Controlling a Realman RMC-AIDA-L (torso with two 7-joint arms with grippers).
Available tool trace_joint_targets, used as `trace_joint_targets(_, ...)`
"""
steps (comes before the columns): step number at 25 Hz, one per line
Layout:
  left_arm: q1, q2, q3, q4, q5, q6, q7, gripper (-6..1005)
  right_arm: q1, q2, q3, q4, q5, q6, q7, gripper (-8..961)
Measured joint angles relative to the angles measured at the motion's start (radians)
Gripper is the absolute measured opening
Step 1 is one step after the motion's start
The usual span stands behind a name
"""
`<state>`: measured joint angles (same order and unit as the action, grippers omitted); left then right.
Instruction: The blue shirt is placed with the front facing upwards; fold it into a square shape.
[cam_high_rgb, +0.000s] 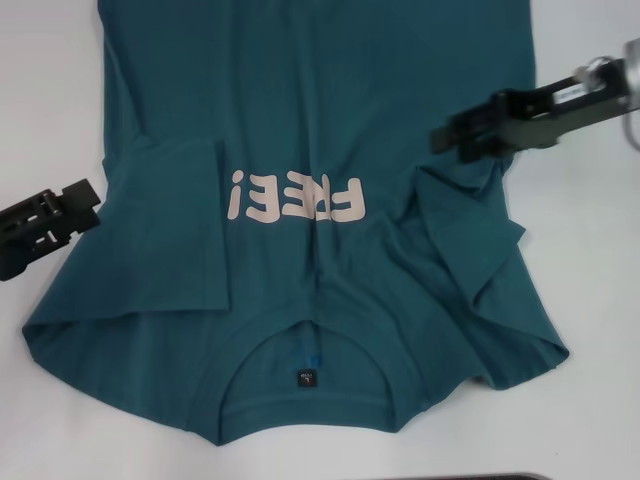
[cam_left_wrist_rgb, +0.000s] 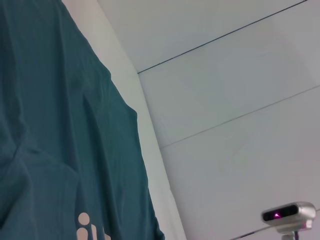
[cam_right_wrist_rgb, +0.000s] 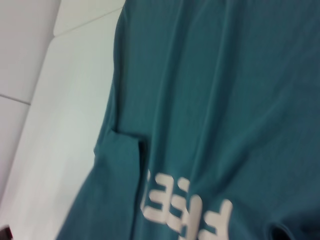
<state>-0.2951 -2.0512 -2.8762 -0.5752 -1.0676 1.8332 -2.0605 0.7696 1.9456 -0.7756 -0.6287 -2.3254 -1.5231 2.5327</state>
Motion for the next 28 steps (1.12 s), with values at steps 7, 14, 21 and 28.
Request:
trace_joint_targets(7,0.005,0.000,0.000,0.000,0.000,-0.005,-0.001,626,-0.034,-0.058,-0.022,-0.082,-0.108,-0.123,-0.032,614)
trace_joint_targets(14,0.005,0.000,0.000,0.000,0.000,-0.007,-0.002,626,-0.063,-0.046,-0.022,-0.099,-0.164,-0.155,-0.050,614)
trace_joint_targets(21,0.002,0.000,0.000,0.000,0.000,-0.008,-0.003,626,-0.062,-0.019,-0.024,-0.097,-0.207,-0.141,-0.055,613)
trace_joint_targets(28,0.002,0.000,0.000,0.000,0.000,-0.009,-0.004,627,-0.056,-0.007,-0.037,-0.085,-0.209,-0.118,-0.049,612)
